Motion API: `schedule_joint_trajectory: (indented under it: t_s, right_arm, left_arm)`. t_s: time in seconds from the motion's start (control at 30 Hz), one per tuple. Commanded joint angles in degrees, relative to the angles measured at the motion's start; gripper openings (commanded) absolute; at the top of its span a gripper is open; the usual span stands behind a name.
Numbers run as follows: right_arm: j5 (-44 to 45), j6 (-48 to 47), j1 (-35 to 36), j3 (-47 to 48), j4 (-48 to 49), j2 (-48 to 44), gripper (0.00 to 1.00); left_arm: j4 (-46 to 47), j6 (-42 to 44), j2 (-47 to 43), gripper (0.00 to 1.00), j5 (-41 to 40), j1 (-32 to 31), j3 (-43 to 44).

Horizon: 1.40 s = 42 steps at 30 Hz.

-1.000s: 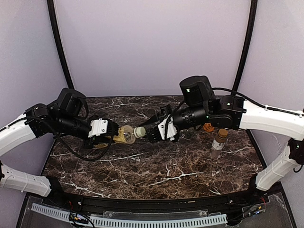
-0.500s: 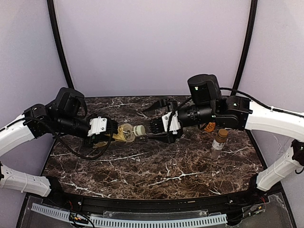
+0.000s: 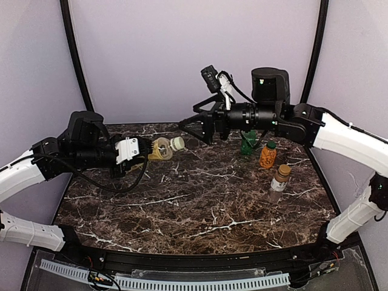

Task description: Unscrew the bottle caps

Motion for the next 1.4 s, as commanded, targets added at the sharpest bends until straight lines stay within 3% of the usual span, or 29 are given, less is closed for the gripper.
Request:
schedule_joint_trajectory:
  t_s: [0.0, 0.17, 0.43, 0.63, 0.77, 1.13, 1.27, 1.37]
  right_arm:
    - [-2.45, 24.58, -0.26, 1.84, 2.63, 2.64, 0.99]
    - [-2.69, 27.78, 0.76, 2.25, 1.28, 3.69, 0.97]
    - [-3.84, 28.46, 1.36, 2.72, -1.32, 5.70, 0.75]
    - [-3.88, 27.92, 1.54, 1.97, -0.97, 5.78, 0.68]
    - [-4.15, 27.77, 1.54, 1.77, -0.93, 6.10, 0.54]
    - [-5.21, 27.11, 1.48, 2.34, -1.20, 7.07, 0.39]
    - [-5.30, 26.84, 1.45, 2.29, -1.49, 7.12, 0.24]
    - [-6.10, 26.36, 1.47, 2.63, -1.79, 7.37, 0.04]
  left_arm:
    - [3.38, 0.59, -1.25, 0.11, -3.00, -0.17, -1.02]
    - [4.05, 0.76, -1.55, 0.11, -3.74, -0.17, -1.37]
    - [4.79, 1.39, -1.59, 0.11, -4.12, -0.17, -1.83]
    - [5.12, 1.99, -1.62, 0.11, -4.52, -0.17, -2.03]
    - [5.29, 2.03, -1.64, 0.11, -4.42, -0.16, -2.15]
    - [5.48, 2.35, -1.79, 0.11, -4.82, -0.17, -2.25]
    - [5.59, 2.39, -1.78, 0.11, -4.93, -0.17, -2.25]
    - [5.67, 2.48, -1.75, 0.11, -4.92, -0.17, -2.36]
